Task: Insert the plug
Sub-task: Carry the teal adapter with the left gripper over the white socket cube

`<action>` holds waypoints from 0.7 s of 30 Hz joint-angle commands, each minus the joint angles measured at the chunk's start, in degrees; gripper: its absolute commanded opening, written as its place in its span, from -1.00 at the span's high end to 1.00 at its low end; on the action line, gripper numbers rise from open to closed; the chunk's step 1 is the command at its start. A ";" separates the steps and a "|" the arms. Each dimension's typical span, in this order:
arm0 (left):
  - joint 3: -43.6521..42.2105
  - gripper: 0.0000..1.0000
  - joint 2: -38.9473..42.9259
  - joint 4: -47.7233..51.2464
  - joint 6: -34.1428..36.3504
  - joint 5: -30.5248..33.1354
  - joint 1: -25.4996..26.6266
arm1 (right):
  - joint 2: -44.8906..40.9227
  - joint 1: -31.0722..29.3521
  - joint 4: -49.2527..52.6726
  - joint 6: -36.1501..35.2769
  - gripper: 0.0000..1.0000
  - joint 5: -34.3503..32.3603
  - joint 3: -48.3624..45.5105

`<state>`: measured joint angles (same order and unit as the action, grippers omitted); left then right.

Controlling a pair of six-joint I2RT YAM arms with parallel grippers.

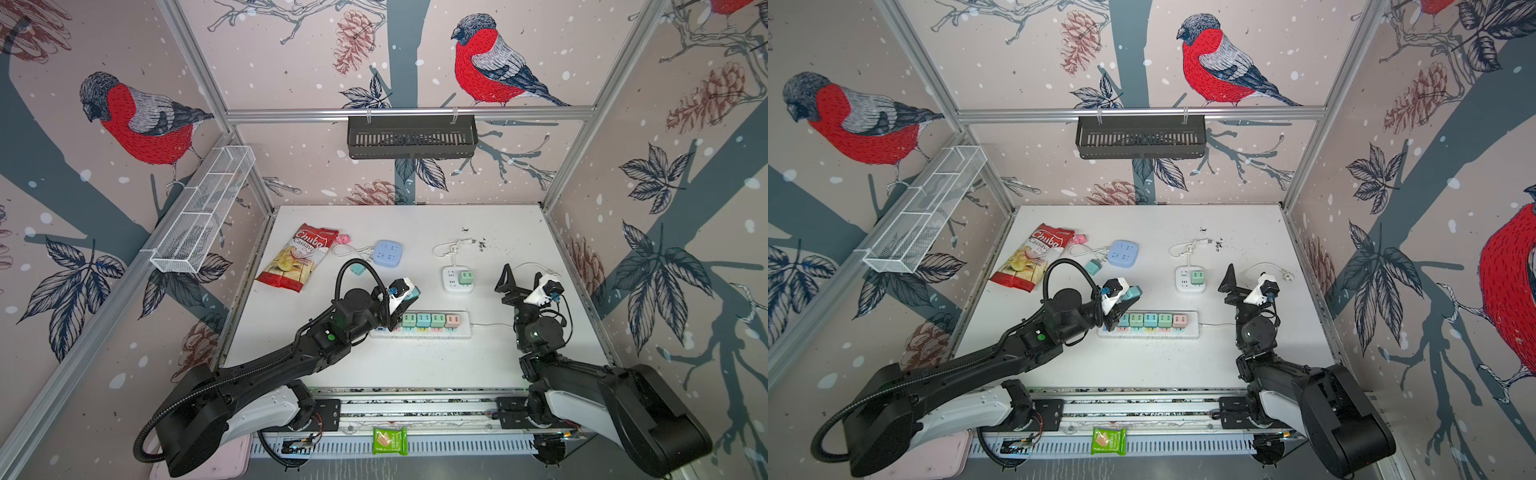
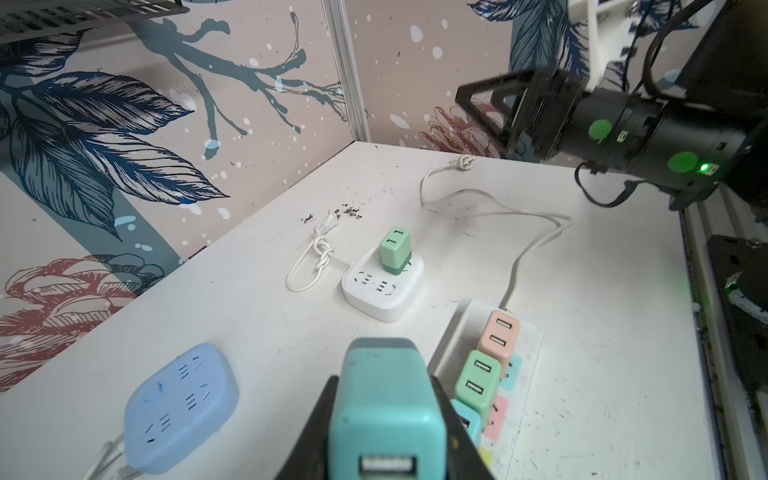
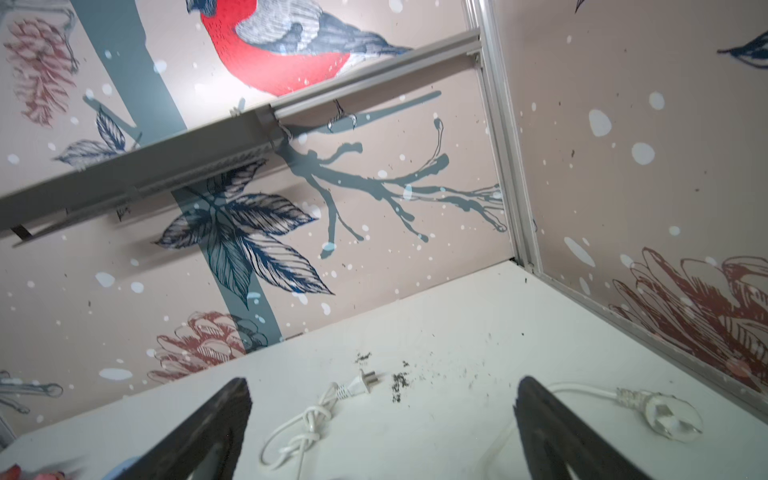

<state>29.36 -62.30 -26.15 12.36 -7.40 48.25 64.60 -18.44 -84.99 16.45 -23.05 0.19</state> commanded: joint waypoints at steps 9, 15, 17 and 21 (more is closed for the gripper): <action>13.91 1.00 -11.32 9.02 11.31 -5.37 0.07 | -1.47 0.14 -3.16 2.12 -0.99 -2.66 -5.64; 28.83 1.00 -20.27 19.61 15.76 -8.76 0.09 | -1.99 0.37 -3.13 3.22 -1.00 -4.29 -6.25; 32.88 1.00 -23.01 22.71 17.55 -10.00 0.09 | -2.00 0.39 -2.91 3.21 -1.00 -3.96 -6.16; 41.65 1.00 -30.06 30.91 21.57 -11.59 0.08 | 0.25 2.03 7.29 6.10 -0.99 -0.99 -0.17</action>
<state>67.24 -89.43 -3.29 29.04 -16.38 48.25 63.37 -17.34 -85.03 19.81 -25.98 0.19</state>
